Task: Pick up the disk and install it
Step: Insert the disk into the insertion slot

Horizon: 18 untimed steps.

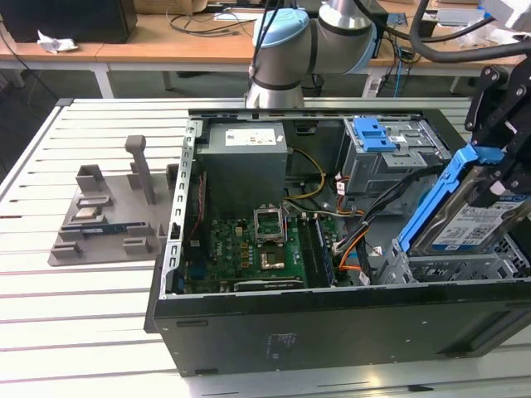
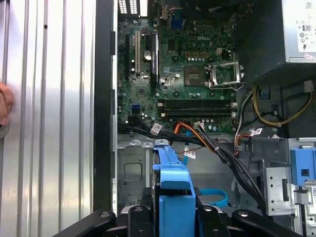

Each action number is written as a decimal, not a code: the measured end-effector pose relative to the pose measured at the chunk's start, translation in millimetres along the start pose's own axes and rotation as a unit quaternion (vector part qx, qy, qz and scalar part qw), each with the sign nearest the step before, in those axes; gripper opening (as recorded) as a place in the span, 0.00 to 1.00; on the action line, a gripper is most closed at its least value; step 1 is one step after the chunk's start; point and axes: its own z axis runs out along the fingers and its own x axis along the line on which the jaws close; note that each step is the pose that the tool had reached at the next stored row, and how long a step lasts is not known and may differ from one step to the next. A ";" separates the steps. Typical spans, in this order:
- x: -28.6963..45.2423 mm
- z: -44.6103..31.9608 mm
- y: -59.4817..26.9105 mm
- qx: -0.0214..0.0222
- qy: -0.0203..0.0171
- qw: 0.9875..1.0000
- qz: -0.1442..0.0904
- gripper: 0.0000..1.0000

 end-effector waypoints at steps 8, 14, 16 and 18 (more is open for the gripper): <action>0.7 18.9 -1.9 0.000 0.000 1.000 0.000 0.37; 1.3 35.2 -3.6 0.000 0.000 1.000 0.000 0.37; 1.3 35.2 -3.6 0.000 0.000 1.000 0.000 0.37; 1.3 35.3 -3.6 0.000 0.000 1.000 0.000 0.37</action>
